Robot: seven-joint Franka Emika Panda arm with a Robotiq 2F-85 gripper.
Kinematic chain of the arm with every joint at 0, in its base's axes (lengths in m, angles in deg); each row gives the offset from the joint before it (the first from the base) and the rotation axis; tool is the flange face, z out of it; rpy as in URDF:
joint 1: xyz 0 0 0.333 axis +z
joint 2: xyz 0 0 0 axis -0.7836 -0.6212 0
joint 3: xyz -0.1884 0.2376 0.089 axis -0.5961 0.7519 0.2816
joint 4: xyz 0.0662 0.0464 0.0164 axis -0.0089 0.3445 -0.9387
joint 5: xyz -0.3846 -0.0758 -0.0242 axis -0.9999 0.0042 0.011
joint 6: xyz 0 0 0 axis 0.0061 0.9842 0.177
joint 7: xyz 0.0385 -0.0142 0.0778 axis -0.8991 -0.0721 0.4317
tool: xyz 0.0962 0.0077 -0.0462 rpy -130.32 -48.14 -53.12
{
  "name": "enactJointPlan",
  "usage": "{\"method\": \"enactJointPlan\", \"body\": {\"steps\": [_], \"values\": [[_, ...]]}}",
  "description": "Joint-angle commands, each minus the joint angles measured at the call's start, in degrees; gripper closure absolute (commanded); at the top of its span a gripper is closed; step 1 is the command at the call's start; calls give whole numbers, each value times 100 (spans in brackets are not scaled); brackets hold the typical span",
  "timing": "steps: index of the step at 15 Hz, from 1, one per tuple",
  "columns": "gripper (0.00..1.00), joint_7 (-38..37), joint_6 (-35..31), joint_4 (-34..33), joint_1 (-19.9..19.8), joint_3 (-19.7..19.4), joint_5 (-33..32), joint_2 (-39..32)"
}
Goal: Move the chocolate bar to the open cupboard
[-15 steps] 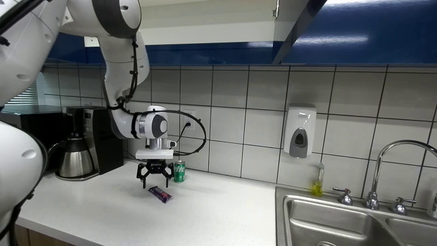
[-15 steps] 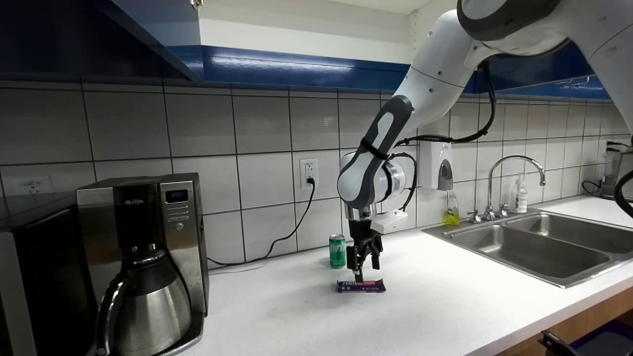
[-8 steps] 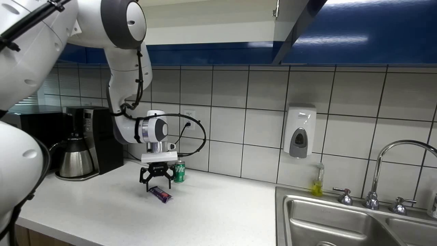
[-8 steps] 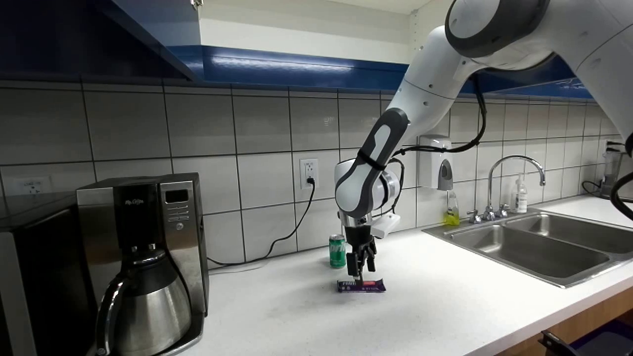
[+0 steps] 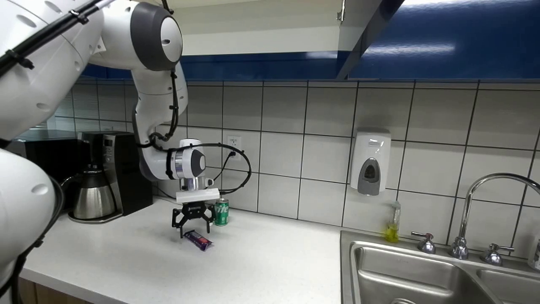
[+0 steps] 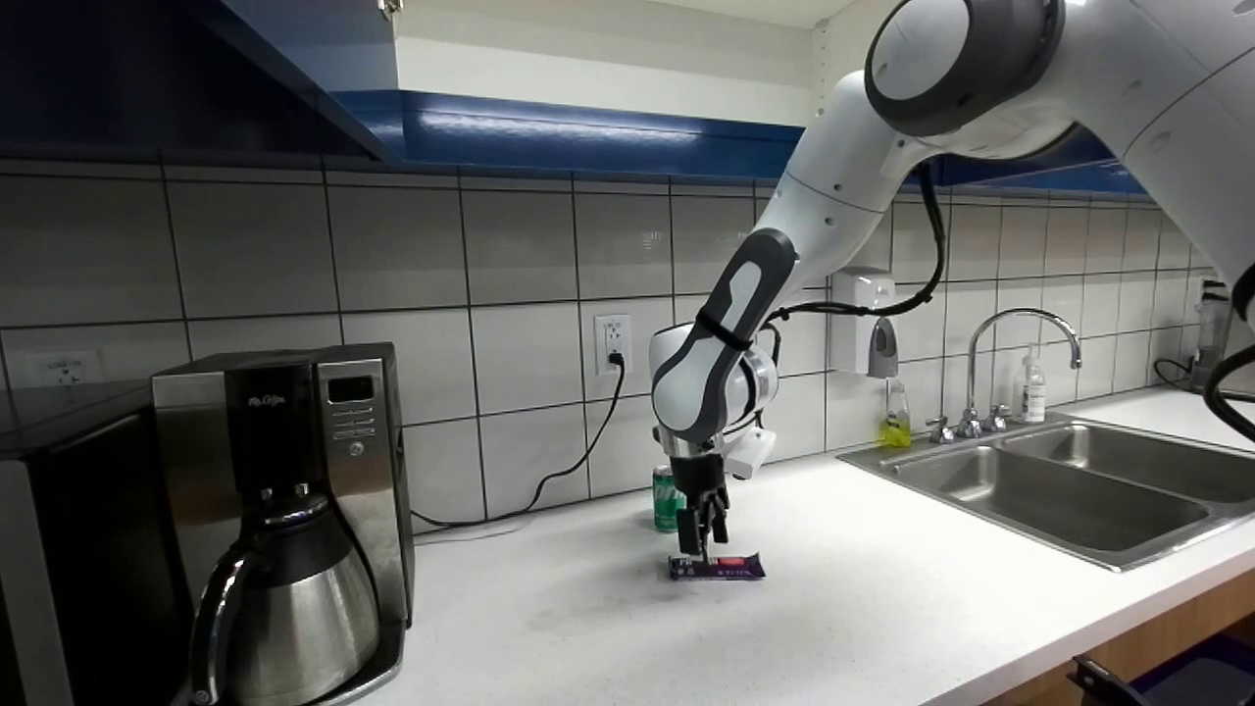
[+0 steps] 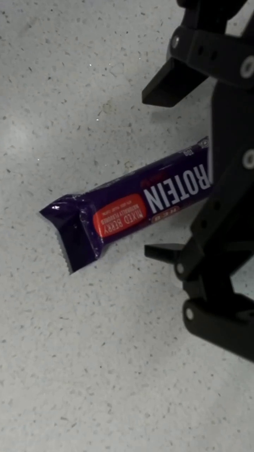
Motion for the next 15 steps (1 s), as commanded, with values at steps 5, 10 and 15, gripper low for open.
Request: {"method": "enactJointPlan", "body": {"steps": [5, 10, 15], "values": [[0, 458, -7, -343, -104, 118, -1, -333], [0, 771, 11, -534, -204, 202, 28, -530], [0, 995, 25, -670, -242, 210, -9, -614]]}}
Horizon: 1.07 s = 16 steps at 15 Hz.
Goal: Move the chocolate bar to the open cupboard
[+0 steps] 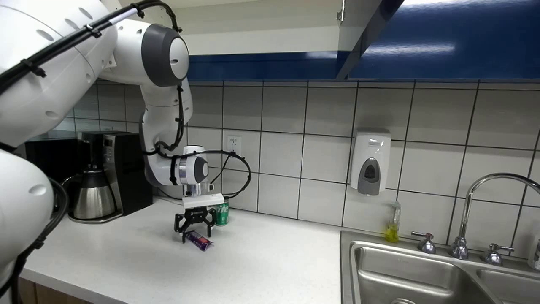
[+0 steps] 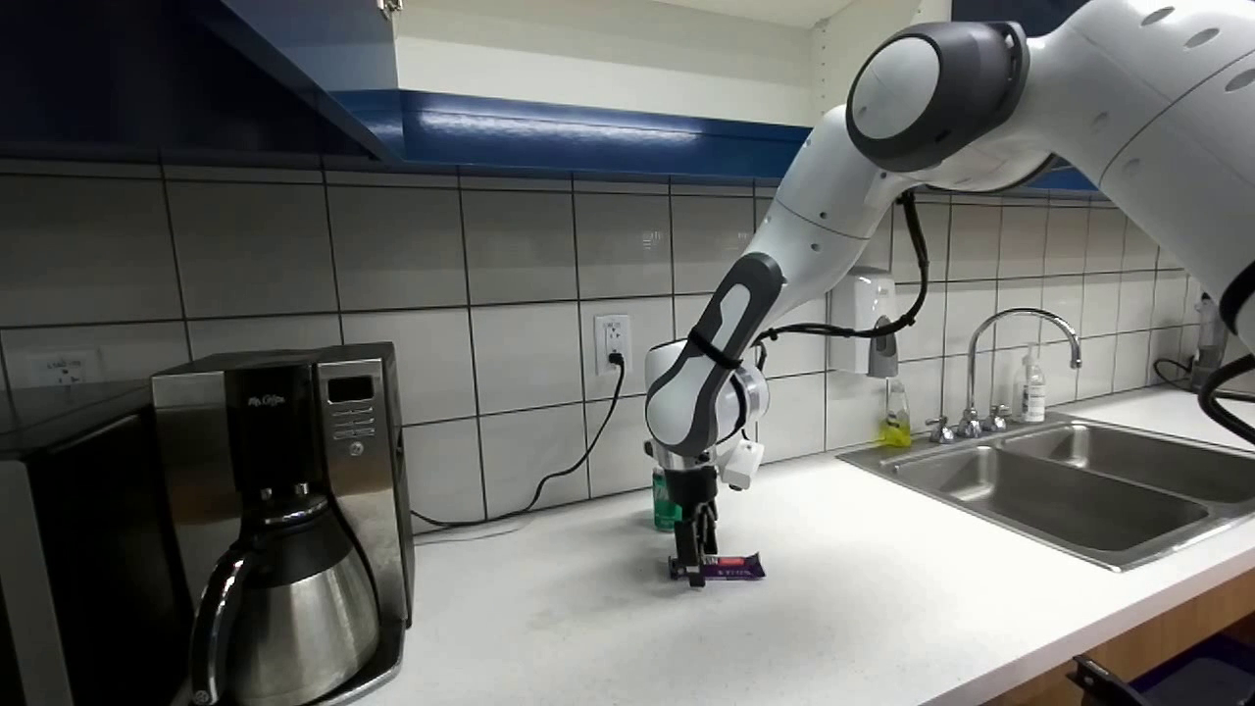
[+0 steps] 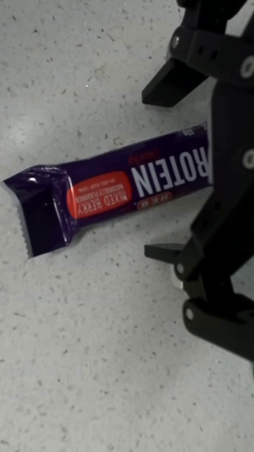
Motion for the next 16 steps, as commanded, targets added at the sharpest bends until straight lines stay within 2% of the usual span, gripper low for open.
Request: {"method": "enactJointPlan", "body": {"steps": [1, 3, 4, 6, 12, 13, 16], "values": [[0, 315, 32, -183, -152, 129, -29, -87], [0, 378, 37, -209, -150, 135, -32, -104], [25, 393, 46, -217, -149, 136, -24, -109], [34, 415, 64, -223, -136, 131, -33, -123], [81, 443, 131, -330, -109, 107, -26, -123], [84, 422, 158, -349, -95, 98, -29, -133], [84, 283, 224, -368, -39, 44, -36, -129]]}}
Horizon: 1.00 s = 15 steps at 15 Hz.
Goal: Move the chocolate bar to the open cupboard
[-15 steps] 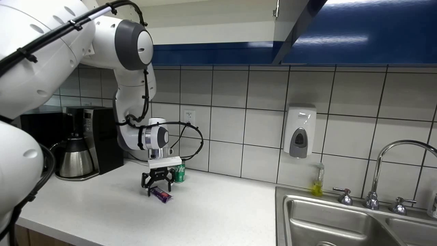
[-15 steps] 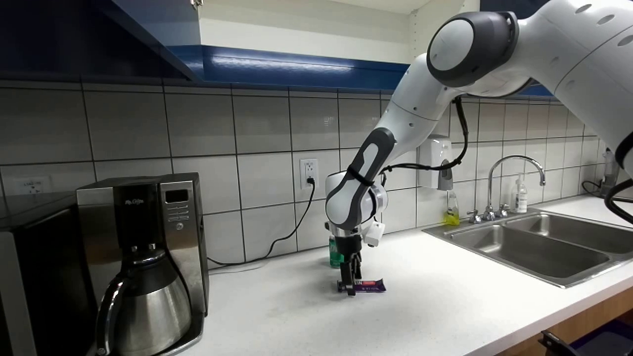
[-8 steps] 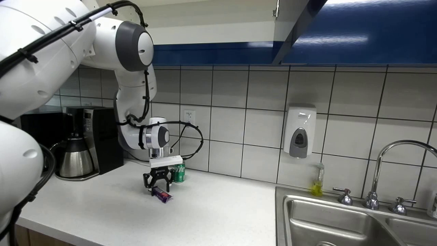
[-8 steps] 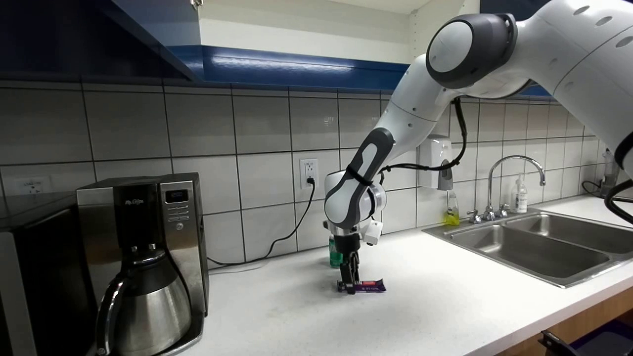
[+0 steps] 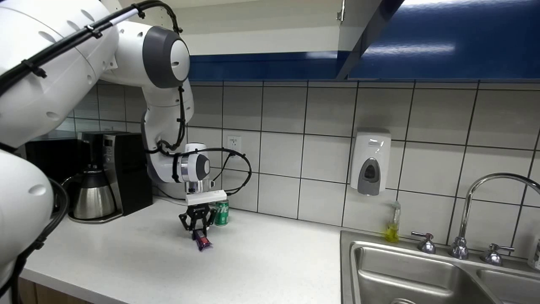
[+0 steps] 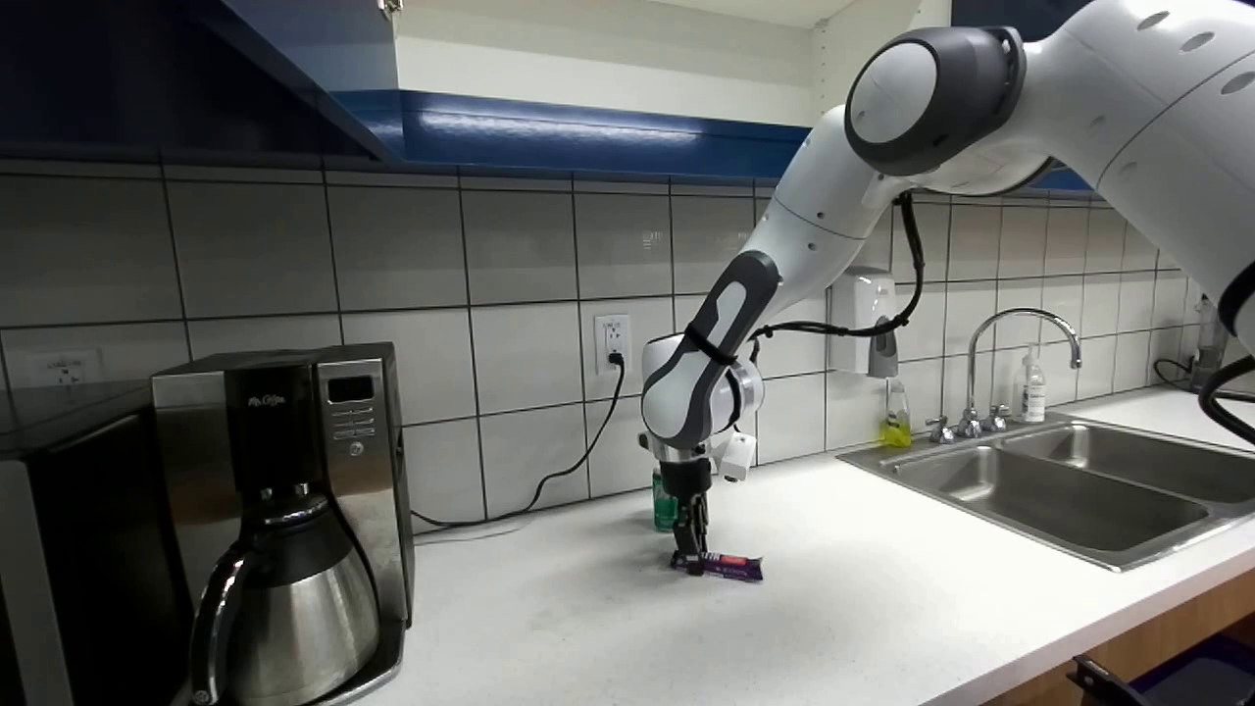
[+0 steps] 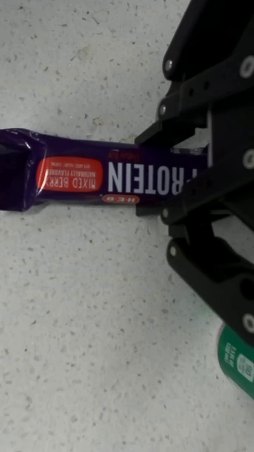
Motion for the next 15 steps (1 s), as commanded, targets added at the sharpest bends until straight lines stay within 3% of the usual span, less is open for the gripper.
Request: {"method": "enactJointPlan", "body": {"steps": [1, 6, 15], "values": [[84, -87, 207, -142, -2, 15, -33, -79], [84, -689, 369, -107, 94, -66, 55, 70], [84, -2465, 402, 124, 379, -239, 285, 539]]}}
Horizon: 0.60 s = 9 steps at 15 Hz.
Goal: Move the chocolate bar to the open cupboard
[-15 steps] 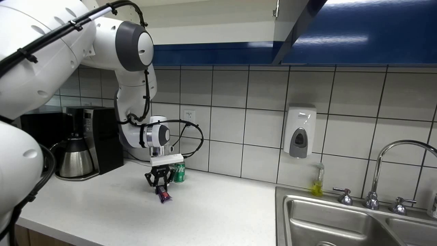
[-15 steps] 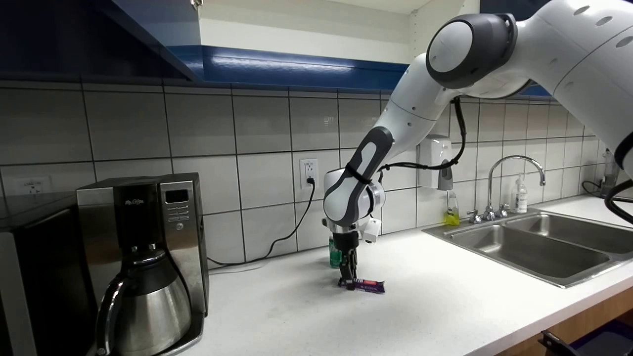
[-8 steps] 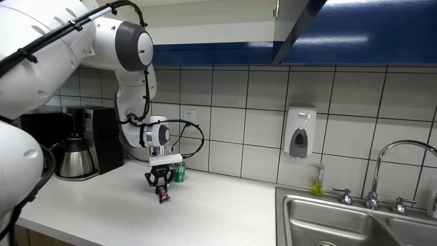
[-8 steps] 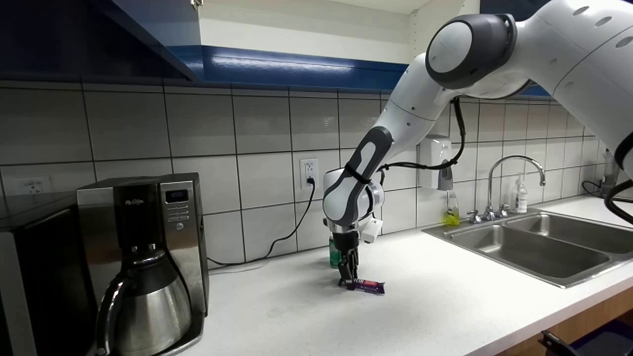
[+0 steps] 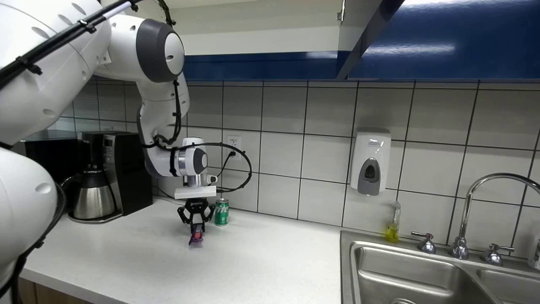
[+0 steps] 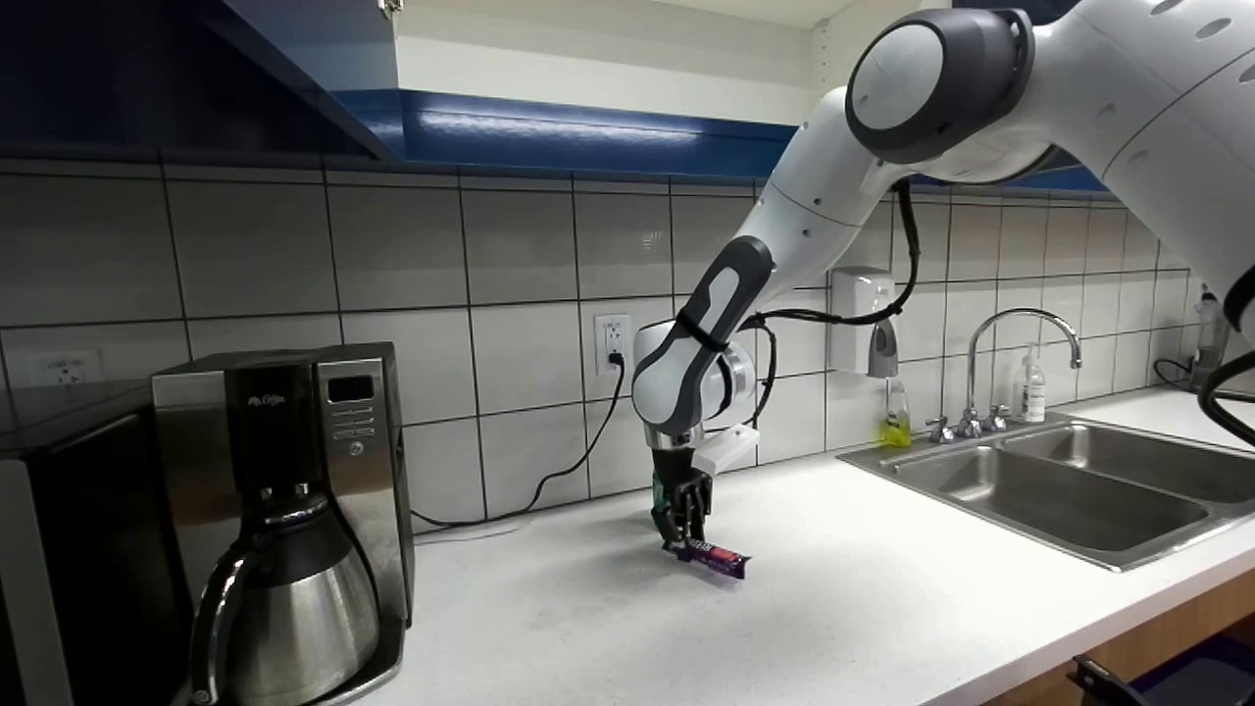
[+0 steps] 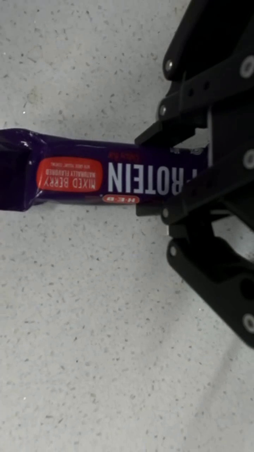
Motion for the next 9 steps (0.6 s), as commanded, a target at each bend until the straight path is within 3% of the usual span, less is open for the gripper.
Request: {"method": "enactJointPlan", "body": {"steps": [1, 9], "values": [[84, -594, 213, 204, 173, -121, 169, 406], [84, -1292, 187, 921, 199, -169, 446, 1183]]}}
